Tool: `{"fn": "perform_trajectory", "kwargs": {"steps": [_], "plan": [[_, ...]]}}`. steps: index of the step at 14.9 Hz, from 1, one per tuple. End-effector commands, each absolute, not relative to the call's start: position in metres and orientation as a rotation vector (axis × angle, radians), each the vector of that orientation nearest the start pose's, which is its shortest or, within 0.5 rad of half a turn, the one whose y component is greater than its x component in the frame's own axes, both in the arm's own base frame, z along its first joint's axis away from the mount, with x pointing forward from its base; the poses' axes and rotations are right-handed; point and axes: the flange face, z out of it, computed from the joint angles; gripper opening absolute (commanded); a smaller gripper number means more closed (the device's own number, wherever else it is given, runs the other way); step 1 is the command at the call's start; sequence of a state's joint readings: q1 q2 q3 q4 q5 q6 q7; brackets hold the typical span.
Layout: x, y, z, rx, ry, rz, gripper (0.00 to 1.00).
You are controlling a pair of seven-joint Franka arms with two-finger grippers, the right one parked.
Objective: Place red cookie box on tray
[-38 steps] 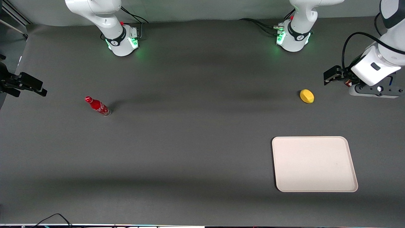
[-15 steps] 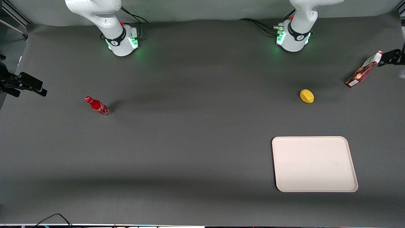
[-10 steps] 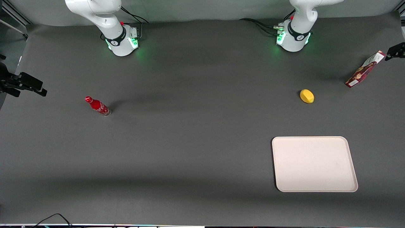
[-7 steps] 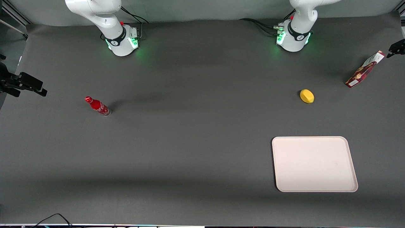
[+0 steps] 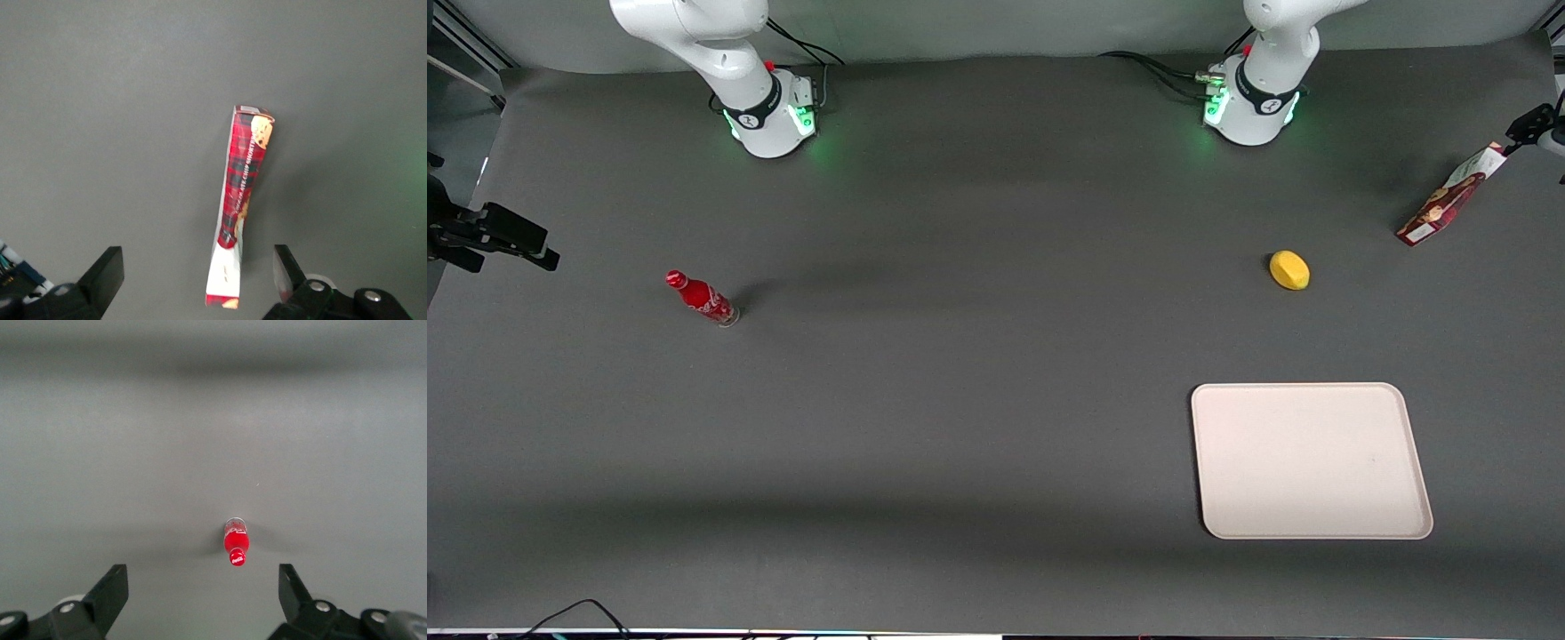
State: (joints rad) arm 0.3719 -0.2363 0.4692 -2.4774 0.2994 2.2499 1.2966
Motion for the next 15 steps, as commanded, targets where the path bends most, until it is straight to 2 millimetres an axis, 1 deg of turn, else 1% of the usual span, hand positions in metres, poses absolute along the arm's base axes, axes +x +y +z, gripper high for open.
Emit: {"fn": "perform_trajectory", "kwargs": {"steps": [1,2,5,6,7,10,12,13,15], "plan": [[0.286,0.343,0.330,-2.906,1.070,0.116,1.00],[0.281,0.347,0.318,-2.905,1.105,0.086,1.00],[0.277,0.352,0.290,-2.950,1.122,0.048,1.00],[0.267,0.359,0.284,-2.970,1.091,0.050,1.00],[0.263,0.360,0.278,-2.983,1.087,0.061,1.00],[0.264,0.364,0.271,-2.955,1.113,0.063,1.00],[0.257,0.370,0.258,-2.974,1.078,0.070,1.00],[0.255,0.371,0.254,-2.969,1.083,0.065,1.00],[0.249,0.373,0.239,-3.009,1.056,0.064,1.00]]}}
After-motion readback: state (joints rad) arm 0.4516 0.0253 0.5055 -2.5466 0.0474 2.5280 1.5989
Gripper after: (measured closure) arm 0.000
